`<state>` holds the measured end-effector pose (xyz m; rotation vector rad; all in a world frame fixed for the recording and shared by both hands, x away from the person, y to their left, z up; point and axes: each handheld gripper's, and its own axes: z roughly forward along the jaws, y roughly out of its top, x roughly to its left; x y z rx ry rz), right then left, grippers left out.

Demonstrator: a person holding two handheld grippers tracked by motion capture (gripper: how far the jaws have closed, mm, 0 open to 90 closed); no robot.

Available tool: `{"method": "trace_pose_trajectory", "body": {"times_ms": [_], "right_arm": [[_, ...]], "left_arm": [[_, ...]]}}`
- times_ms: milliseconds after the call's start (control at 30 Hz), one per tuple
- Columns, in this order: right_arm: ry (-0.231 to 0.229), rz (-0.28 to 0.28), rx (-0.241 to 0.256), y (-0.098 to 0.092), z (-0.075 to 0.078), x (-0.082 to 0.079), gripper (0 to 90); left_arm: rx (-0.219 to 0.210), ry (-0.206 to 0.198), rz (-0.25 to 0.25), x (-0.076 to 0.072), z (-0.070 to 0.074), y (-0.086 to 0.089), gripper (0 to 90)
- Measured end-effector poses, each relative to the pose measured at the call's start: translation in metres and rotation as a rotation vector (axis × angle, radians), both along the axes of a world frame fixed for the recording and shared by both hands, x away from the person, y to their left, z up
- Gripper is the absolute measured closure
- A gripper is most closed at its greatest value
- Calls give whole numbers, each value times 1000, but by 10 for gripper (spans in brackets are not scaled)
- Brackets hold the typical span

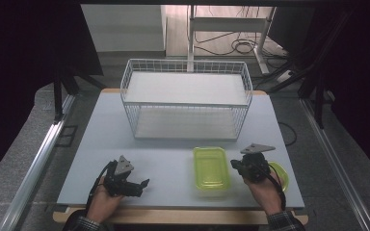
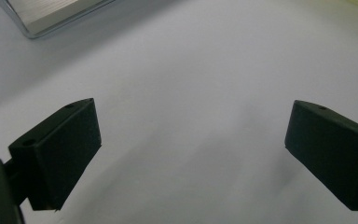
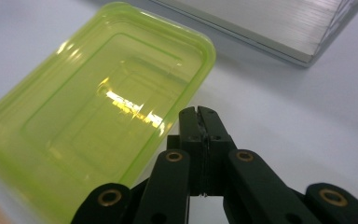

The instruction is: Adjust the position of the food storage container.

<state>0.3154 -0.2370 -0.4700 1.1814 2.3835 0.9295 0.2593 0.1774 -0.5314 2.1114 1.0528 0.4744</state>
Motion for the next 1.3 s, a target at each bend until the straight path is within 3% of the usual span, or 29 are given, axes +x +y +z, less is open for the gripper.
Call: {"method": "trace_pose_trajectory", "body": {"times_ms": [133,367,567,700,800,900,1000,1033,1067,1133,1167,1300], "right_arm": [[22,-30,-20,8,-6,14,888],[47,-9,-8,23,-10,25,889],[62,64,1,49,-13,34,888],[65,127,16,69,-18,39,888],[82,190,54,83,-22,38,888],[41,194,51,83,-14,32,888],[20,165,75,68,-4,20,887],[16,161,91,58,-2,7,888],[16,161,91,58,-2,7,888],[19,154,93,47,-3,-7,888],[22,144,93,37,-4,-21,887],[20,113,84,23,-7,-38,887]], "left_arm": [[4,1,-3,0,0,-1,35],[-5,26,-14,2,0,-5,52],[18,56,-8,5,3,-8,41],[-4,60,3,5,5,-5,58],[-10,59,3,5,5,-3,114],[-20,54,-17,7,7,-3,241],[-64,49,-52,15,11,-3,425],[-81,43,-64,18,13,-4,540],[-97,42,-77,22,14,-5,540],[-115,39,-103,30,15,-10,641],[-115,41,-115,33,14,-12,739],[-101,51,-171,51,13,-25,820]]}}
